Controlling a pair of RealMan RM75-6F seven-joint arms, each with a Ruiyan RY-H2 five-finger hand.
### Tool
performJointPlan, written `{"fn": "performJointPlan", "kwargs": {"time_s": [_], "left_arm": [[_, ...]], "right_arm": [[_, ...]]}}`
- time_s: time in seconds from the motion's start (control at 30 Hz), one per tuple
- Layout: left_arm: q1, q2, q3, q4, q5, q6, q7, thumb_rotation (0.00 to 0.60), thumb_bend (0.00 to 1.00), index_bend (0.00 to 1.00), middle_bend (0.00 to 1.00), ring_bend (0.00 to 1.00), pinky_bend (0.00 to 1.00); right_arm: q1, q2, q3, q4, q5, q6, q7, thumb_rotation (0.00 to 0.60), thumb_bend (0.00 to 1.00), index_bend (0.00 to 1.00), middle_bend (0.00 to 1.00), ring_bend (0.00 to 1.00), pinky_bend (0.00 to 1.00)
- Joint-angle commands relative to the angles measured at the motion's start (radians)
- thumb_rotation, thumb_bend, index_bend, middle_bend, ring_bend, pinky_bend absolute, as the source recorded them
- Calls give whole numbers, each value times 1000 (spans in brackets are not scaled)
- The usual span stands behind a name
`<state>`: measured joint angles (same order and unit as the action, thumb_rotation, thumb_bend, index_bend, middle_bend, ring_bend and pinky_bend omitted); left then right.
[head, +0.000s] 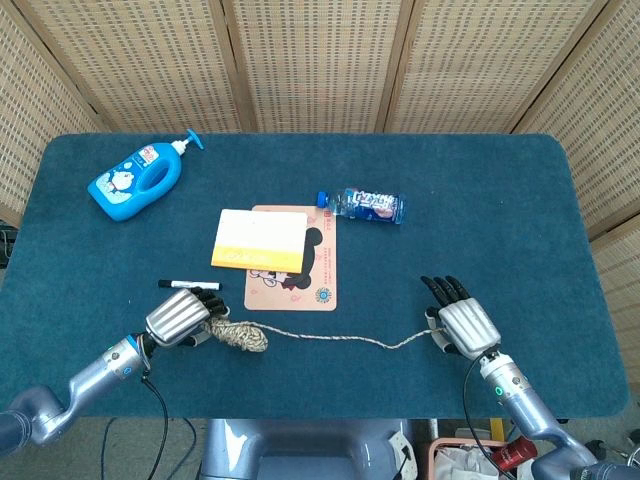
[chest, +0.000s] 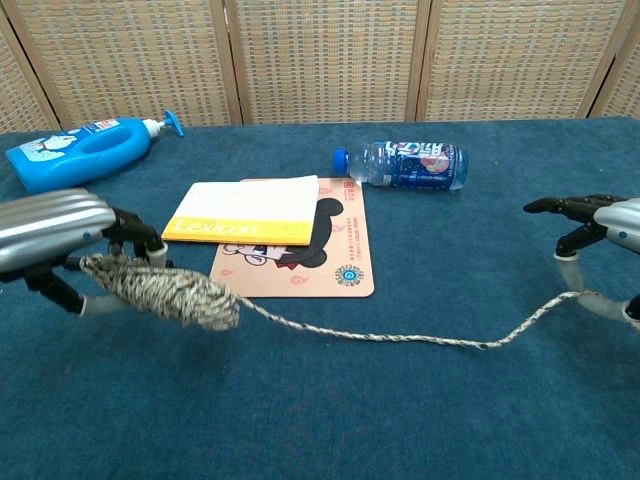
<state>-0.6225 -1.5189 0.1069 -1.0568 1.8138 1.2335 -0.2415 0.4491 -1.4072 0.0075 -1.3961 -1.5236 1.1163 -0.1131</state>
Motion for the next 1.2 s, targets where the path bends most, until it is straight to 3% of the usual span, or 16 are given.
{"fn": "performJointPlan", "kwargs": {"time_s": [0.03, 0.2, 0.37, 0.53, 0.73, 1.03, 1.2], "left_arm": [[-14, 47, -62, -64, -57, 23, -24, 600, 503, 618, 453, 388, 471], [-56, 89, -182, -175, -181, -22, -6, 600, 526, 618, 453, 388, 471], [-105, 88, -289, -227, -321, -107, 78, 600, 525, 618, 453, 389, 471], [-137, 65, -359, -246, -450, -167, 165, 600, 525, 619, 455, 389, 472], [-172, 15, -373, -213, -492, -184, 291, 600, 503, 632, 471, 388, 481], [-195, -28, -344, -229, -474, -188, 358, 600, 503, 647, 479, 400, 486], [-203, -61, -331, -219, -463, -183, 376, 600, 503, 650, 481, 401, 486]], "right_arm": [[8, 2, -3, -3, -33, 19, 26, 600, 492, 714, 17, 0, 0], [41, 38, -5, -14, -174, 111, 126, 600, 492, 720, 39, 0, 0], [77, 101, 2, -61, -259, 156, 149, 600, 492, 721, 48, 0, 0], [99, 153, -15, -133, -313, 167, 192, 600, 492, 722, 57, 0, 0], [145, 190, -20, -224, -391, 202, 318, 600, 491, 725, 88, 0, 0], [237, 247, 51, -428, -336, 90, 297, 600, 490, 725, 88, 0, 0], [298, 240, 132, -521, -267, 25, 243, 600, 490, 725, 93, 0, 0]]}}
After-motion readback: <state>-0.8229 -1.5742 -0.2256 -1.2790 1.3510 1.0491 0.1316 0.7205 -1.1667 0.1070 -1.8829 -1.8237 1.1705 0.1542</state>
